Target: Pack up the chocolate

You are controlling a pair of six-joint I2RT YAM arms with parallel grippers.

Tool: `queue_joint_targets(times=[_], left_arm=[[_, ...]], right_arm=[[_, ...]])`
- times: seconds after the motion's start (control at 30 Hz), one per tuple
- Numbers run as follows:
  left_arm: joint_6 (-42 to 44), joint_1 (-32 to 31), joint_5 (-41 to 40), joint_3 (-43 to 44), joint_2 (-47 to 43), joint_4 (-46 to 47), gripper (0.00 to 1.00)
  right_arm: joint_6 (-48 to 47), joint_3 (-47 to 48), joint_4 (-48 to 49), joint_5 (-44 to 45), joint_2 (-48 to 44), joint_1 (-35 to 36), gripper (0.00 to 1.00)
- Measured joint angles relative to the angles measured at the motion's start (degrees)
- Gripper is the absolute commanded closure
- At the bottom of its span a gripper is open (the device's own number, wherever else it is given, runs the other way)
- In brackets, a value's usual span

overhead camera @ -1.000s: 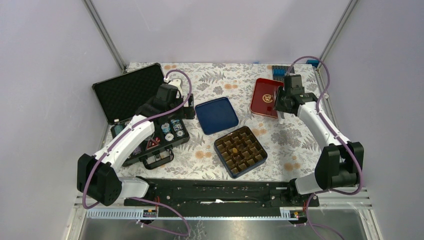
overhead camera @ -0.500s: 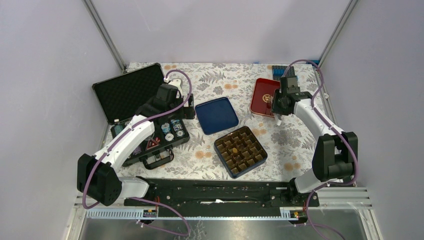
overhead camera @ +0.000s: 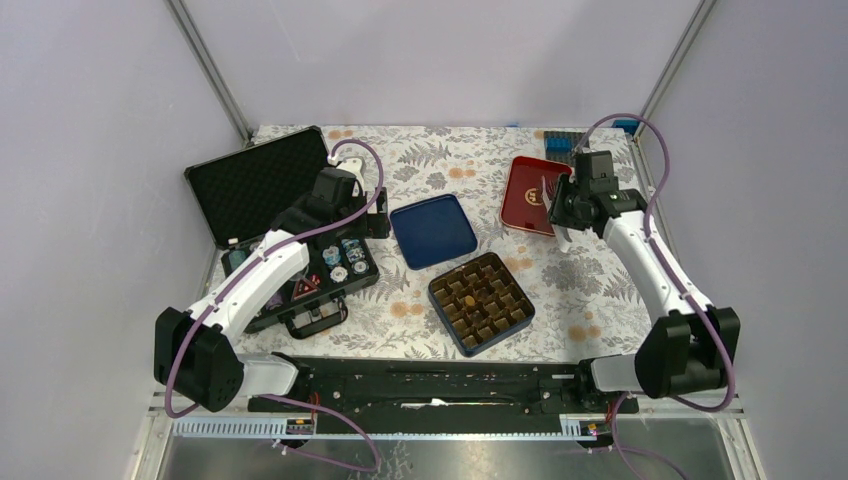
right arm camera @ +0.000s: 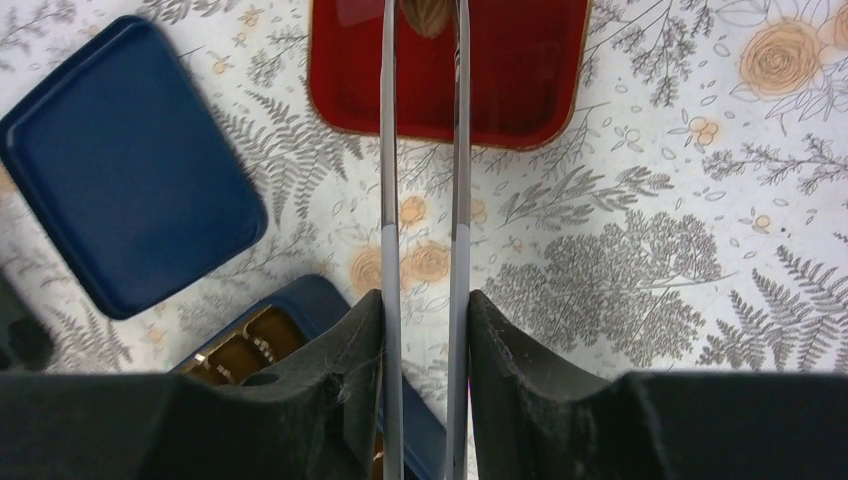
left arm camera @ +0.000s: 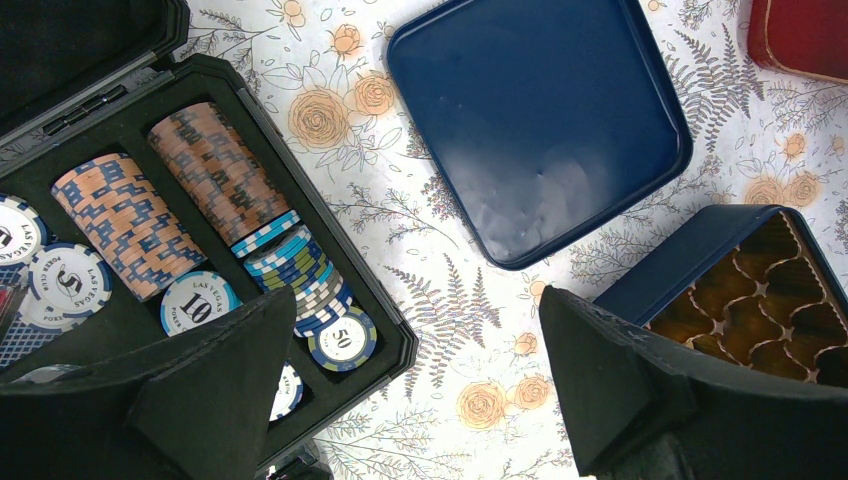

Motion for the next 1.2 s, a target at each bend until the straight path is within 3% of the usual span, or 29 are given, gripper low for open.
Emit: queue_joint_targets(times=[0.43, 0.8, 1.2], left_arm=[[0.0, 0.0, 0.1, 0.0, 0.0, 0.0, 0.01], [-0.1, 0.0, 0.1, 0.0, 0.0, 0.0, 0.01], [-0.9, 0.0, -0.2, 0.6, 0.0, 0.0, 0.01]], right_arm=[[0.7, 0.9, -13.1, -6.8, -14.2, 1.5, 0.70], [0.8, 3.1, -25.4, -9.1, -16.8, 12.6, 0.70], [0.8, 0.8, -31.7, -14.2, -20.3, 14.9, 0.70]])
